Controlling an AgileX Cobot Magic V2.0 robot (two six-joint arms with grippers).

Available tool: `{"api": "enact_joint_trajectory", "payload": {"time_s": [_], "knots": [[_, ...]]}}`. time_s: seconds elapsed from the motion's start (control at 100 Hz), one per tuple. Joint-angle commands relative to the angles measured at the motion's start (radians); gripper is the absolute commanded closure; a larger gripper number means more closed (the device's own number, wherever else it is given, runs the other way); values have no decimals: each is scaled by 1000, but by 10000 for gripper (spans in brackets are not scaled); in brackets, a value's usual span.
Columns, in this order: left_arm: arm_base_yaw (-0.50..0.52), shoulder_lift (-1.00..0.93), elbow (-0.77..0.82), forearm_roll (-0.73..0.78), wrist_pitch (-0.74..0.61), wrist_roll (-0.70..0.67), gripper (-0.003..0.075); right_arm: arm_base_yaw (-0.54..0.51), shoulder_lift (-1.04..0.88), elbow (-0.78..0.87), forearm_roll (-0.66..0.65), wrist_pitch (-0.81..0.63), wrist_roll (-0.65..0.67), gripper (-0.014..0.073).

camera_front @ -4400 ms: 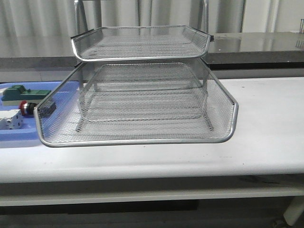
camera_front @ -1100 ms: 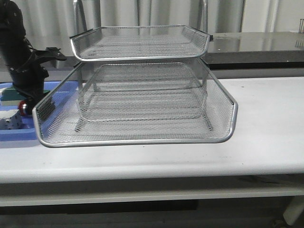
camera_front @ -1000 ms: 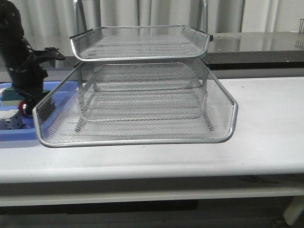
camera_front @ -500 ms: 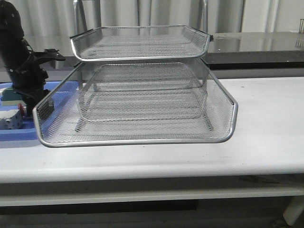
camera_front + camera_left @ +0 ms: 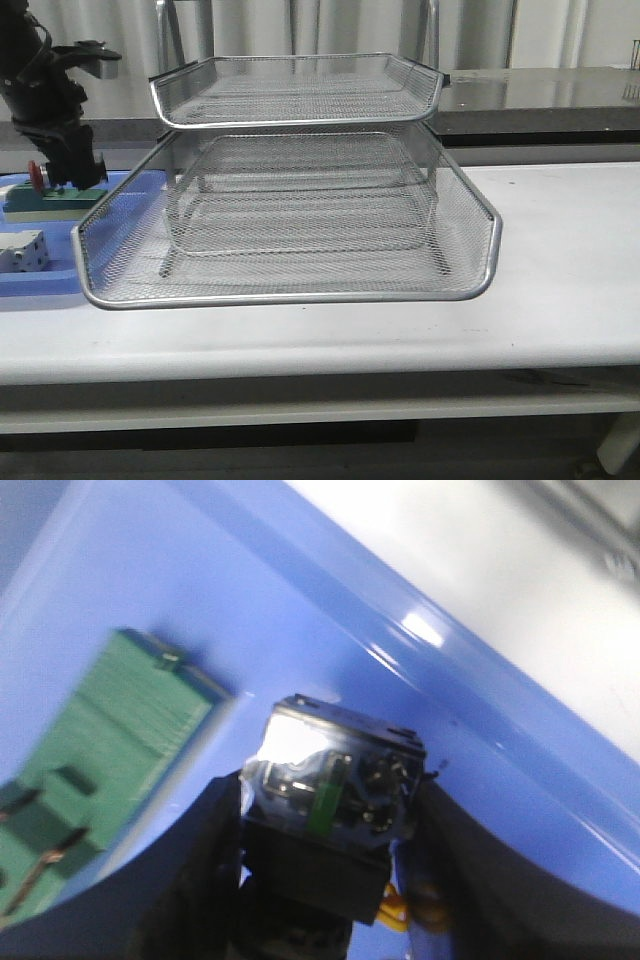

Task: Place button on rack with both arms
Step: 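Lift the red push button up out of the blue tray with the left gripper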

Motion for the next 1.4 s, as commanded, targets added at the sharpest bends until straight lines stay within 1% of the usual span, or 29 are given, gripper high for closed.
{"api": "enact_joint_trajectory", "payload": {"time_s": [0.0,0.16,0.31,0.62,0.76,0.9,1.16,1.28,1.39], "knots": [[8,-92,-61,-29,47,-36,659,-3,5,-26,-13,-56,-3,661],[13,-132,-61,-27,47,-60,659,-3,5,-26,-13,-56,-3,661],[13,-179,-61,-14,47,-117,659,-3,5,-26,-13,-56,-3,661],[13,-325,-33,-10,47,-202,659,-3,5,-26,-13,-56,-3,661],[13,-425,54,-10,47,-220,659,-3,5,-26,-13,-56,-3,661],[12,-541,192,-10,47,-220,659,-3,5,-26,-13,-56,-3,661],[13,-762,467,-114,47,-220,659,-3,5,-26,-13,-56,-3,661],[-12,-842,565,-161,47,-220,659,-3,5,-26,-13,-56,-3,661],[-65,-886,625,-174,47,-220,659,-3,5,-26,-13,-56,-3,661]]}}
